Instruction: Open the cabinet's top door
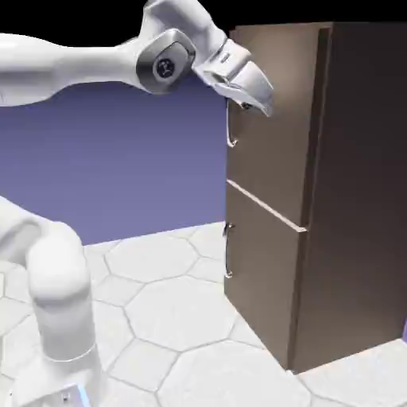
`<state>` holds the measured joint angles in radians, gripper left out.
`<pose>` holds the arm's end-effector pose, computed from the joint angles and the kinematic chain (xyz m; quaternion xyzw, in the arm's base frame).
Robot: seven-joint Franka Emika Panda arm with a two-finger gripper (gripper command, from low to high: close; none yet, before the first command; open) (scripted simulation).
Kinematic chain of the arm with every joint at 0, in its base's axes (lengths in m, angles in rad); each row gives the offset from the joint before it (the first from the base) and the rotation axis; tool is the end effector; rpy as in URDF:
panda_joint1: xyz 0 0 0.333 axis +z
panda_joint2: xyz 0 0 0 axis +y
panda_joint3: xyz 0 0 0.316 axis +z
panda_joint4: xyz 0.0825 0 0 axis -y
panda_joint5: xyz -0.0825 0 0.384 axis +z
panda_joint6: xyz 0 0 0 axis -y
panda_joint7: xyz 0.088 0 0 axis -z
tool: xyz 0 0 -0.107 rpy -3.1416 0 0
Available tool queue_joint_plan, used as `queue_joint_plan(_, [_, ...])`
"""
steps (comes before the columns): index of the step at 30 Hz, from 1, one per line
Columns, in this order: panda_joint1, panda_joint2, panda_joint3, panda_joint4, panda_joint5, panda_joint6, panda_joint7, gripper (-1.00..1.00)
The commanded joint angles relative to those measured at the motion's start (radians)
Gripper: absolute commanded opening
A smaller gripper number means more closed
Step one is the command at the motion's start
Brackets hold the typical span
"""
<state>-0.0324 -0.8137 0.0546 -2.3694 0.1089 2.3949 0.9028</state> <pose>0.3483 0.0169 0.6918 -0.8166 0.4082 -0.3516 0.2071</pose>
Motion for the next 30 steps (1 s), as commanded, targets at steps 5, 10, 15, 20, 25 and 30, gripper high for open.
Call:
queue_joint_plan(5, [-0.060,-0.053,0.101,-0.025,0.202,0.072,0.218,1.00])
queue_joint_plan(10, [-0.120,-0.105,0.202,-0.049,0.404,0.143,0.435,1.00])
queue_joint_plan(15, [-0.180,-0.158,0.303,-0.074,0.606,0.215,0.653,1.00])
queue_joint_plan(20, [-0.240,-0.210,0.404,-0.098,0.807,0.287,0.870,1.00])
queue_joint_plan(25, [-0.300,-0.263,0.506,-0.123,1.009,0.358,1.087,1.00])
queue_joint_plan(30, [-0.360,-0.315,0.607,-0.147,1.211,0.430,1.305,1.00])
